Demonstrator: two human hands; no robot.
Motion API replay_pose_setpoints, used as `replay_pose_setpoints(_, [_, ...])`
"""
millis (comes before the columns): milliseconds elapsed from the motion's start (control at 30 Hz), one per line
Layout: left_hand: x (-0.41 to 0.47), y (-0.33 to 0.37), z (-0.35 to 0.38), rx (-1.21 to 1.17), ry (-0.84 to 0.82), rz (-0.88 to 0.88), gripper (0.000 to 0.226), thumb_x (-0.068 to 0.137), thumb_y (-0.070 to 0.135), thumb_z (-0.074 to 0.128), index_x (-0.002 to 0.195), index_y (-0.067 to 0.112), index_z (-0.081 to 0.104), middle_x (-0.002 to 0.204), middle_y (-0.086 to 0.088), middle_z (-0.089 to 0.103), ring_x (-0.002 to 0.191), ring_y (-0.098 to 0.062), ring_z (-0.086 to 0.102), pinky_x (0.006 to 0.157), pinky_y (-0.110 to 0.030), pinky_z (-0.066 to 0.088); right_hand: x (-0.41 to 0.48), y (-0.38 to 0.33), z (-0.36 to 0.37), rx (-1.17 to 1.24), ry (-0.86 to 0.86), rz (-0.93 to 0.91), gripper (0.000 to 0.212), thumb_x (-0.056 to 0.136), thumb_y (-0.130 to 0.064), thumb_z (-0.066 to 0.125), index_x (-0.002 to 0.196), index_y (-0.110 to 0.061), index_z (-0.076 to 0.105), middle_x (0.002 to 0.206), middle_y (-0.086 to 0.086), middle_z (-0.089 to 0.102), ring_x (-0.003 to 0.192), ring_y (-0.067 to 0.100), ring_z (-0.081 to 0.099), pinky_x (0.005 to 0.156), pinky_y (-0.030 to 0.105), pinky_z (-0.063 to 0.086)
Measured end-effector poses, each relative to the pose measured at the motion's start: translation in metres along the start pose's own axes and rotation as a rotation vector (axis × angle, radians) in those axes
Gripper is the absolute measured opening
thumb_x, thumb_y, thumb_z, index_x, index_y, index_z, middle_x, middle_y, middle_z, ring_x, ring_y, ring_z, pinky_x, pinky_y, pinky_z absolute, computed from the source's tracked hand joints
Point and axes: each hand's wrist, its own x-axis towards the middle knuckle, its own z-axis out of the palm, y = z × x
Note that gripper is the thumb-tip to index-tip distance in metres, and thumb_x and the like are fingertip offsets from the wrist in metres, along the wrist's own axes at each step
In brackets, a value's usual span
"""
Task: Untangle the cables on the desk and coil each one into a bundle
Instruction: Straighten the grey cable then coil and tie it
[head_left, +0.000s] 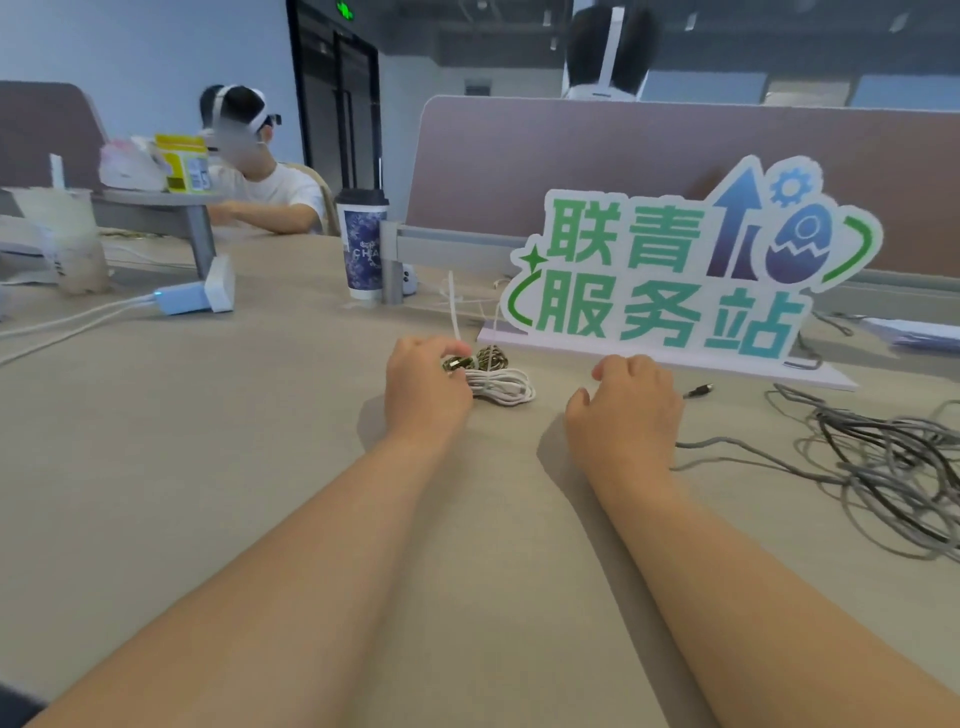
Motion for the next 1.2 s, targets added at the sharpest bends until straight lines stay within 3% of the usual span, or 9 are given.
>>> replay_pose_setpoints(133, [-0.009, 0.004, 0.000, 0.023, -0.046, 0.023, 0.028, 0.085, 0.002, 0.055, 0.092, 0.023, 0.071, 0.102, -0.003, 0.058, 0.083, -0.012, 0.048, 0.075, -0.013, 0.031, -0.010, 0.031, -0.011, -0.170, -0.299, 0.166, 0.054, 0.088, -0.047, 0.046, 0.121, -0.005, 0.052, 0.124, 0.014, 0.054, 0.117, 0.031, 0.047, 0.100, 0.039, 0.035])
replay_pose_setpoints(333, [-0.041, 0.033, -0.006, -0.109, -0.358, 0.211, 0.028, 0.085, 0.001, 0.056, 0.089, 0.026, 0.068, 0.091, 0.006, 0.061, 0.078, -0.012, 0.057, 0.077, -0.022, 0.047, -0.032, 0.075, -0.060, -0.012, -0.353, -0.065, 0.020, 0.090, -0.020, 0.051, 0.090, -0.013, 0.070, 0.097, 0.010, 0.067, 0.093, 0.029, 0.058, 0.077, 0.031, 0.042])
replay_pose_setpoints(467, [-0.069, 0.057, 0.004, 0.056, -0.722, 0.574, 0.042, 0.087, 0.018, 0.063, 0.128, 0.025, 0.055, 0.123, 0.002, 0.055, 0.113, -0.012, 0.049, 0.098, -0.015, 0.030, -0.043, 0.101, -0.083, 0.062, -0.401, -0.248, 0.013, 0.090, -0.010, 0.053, 0.087, -0.019, 0.063, 0.091, 0.000, 0.059, 0.089, 0.020, 0.051, 0.074, 0.026, 0.034])
replay_pose_setpoints(600, [-0.085, 0.072, 0.015, 0.166, -0.762, 0.811, 0.041, 0.092, 0.040, 0.054, 0.129, 0.025, 0.053, 0.128, 0.003, 0.057, 0.121, -0.013, 0.044, 0.108, -0.031, 0.022, -0.043, 0.101, -0.091, 0.236, -0.316, -0.337, 0.020, 0.087, -0.002, 0.055, 0.081, -0.021, 0.058, 0.072, -0.013, 0.053, 0.069, 0.009, 0.048, 0.064, 0.010, 0.035])
replay_pose_setpoints(700, [-0.079, 0.074, 0.012, 0.123, -0.762, 0.743, 0.023, 0.094, 0.034, 0.051, 0.106, 0.023, 0.068, 0.106, 0.002, 0.068, 0.101, -0.017, 0.057, 0.096, -0.035, 0.038, -0.040, 0.098, -0.090, 0.310, -0.293, -0.328, 0.016, 0.088, -0.009, 0.059, 0.077, -0.022, 0.058, 0.065, -0.013, 0.055, 0.064, 0.002, 0.050, 0.059, 0.012, 0.038])
replay_pose_setpoints(833, [-0.050, 0.064, -0.005, 0.151, -0.685, 0.391, 0.018, 0.088, 0.025, 0.057, 0.075, 0.031, 0.069, 0.079, 0.014, 0.065, 0.082, -0.011, 0.059, 0.081, -0.030, 0.047, -0.026, 0.118, -0.085, 0.259, -0.401, -0.207, 0.026, 0.092, -0.029, 0.056, 0.066, -0.022, 0.056, 0.063, -0.002, 0.059, 0.066, 0.017, 0.053, 0.059, 0.024, 0.038])
replay_pose_setpoints(967, [-0.025, 0.050, -0.010, 0.459, -0.526, 0.047, 0.022, 0.087, 0.026, 0.051, 0.091, 0.015, 0.071, 0.093, -0.003, 0.068, 0.090, -0.024, 0.062, 0.081, -0.033, 0.051, -0.011, 0.127, -0.077, 0.222, -0.397, -0.056, 0.032, 0.094, -0.026, 0.051, 0.064, -0.019, 0.058, 0.067, 0.002, 0.060, 0.070, 0.021, 0.053, 0.058, 0.027, 0.038])
replay_pose_setpoints(1067, [-0.032, 0.045, 0.002, 0.731, -0.575, 0.271, 0.019, 0.090, 0.023, 0.044, 0.103, 0.018, 0.057, 0.118, -0.005, 0.061, 0.106, -0.028, 0.054, 0.091, -0.038, 0.044, -0.012, 0.122, -0.071, 0.156, -0.422, -0.114, 0.032, 0.093, -0.028, 0.052, 0.061, -0.023, 0.054, 0.067, 0.000, 0.059, 0.072, 0.023, 0.054, 0.067, 0.034, 0.045])
replay_pose_setpoints(1200, [-0.069, 0.076, 0.011, 0.499, -0.677, 0.606, 0.046, 0.096, 0.043, 0.041, 0.140, 0.031, 0.036, 0.136, 0.001, 0.051, 0.126, -0.023, 0.044, 0.108, -0.043, 0.029, -0.019, 0.116, -0.080, 0.229, -0.486, -0.173, 0.032, 0.094, -0.025, 0.051, 0.062, -0.027, 0.055, 0.065, -0.008, 0.057, 0.070, 0.014, 0.052, 0.069, 0.032, 0.043])
